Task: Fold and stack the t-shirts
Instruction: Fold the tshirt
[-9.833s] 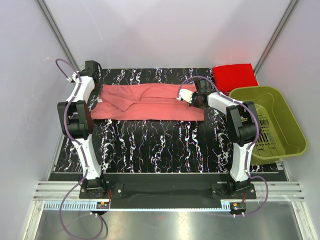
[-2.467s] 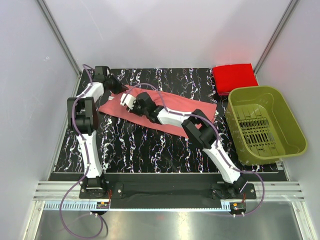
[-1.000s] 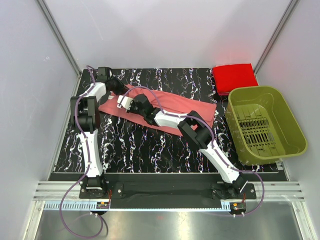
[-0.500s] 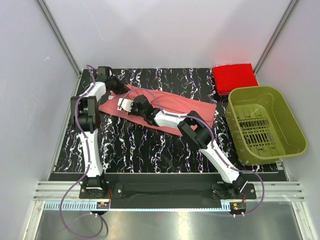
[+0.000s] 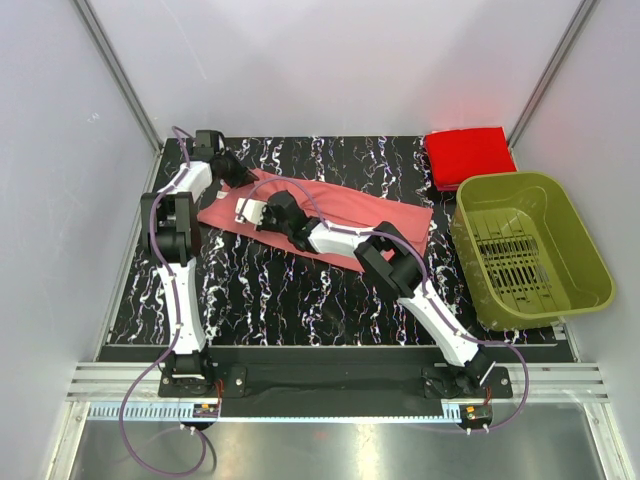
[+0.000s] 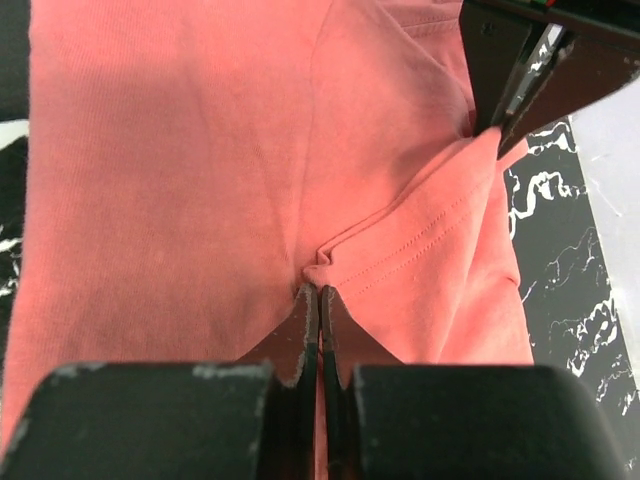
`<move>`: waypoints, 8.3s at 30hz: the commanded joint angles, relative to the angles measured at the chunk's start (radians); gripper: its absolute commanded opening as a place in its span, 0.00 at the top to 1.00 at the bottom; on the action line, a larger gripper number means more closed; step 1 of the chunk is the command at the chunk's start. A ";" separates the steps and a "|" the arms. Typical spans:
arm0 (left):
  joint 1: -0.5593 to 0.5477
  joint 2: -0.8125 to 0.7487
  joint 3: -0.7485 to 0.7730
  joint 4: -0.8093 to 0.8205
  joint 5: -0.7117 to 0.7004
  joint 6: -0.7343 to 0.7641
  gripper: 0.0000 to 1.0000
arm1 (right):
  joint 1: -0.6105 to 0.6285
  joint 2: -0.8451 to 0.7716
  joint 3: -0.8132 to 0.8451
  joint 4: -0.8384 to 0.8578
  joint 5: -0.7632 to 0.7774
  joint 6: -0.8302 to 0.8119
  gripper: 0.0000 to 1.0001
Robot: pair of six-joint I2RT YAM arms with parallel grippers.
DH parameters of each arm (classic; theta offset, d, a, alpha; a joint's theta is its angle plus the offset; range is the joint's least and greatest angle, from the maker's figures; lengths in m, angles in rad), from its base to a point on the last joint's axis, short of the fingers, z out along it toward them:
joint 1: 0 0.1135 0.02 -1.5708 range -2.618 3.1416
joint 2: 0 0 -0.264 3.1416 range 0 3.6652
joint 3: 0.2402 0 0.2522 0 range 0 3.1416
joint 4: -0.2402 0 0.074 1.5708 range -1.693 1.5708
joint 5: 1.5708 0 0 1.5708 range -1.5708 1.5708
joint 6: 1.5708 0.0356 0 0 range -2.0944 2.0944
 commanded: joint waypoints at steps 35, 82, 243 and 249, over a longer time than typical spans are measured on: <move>-0.018 -0.217 -0.128 -0.107 -0.257 0.044 0.95 | -0.004 -0.343 -0.416 0.299 -0.007 0.000 1.00; 0.128 -0.265 -0.314 0.037 0.101 0.345 0.47 | -0.015 -0.330 -0.458 0.356 -0.021 0.029 1.00; 0.131 -0.283 -0.366 0.143 0.196 0.369 0.76 | -0.086 -0.293 -0.363 0.190 -0.056 0.129 0.89; 0.142 -0.239 -0.366 0.160 0.205 0.400 0.62 | -0.086 -0.292 -0.372 0.198 -0.053 0.125 0.89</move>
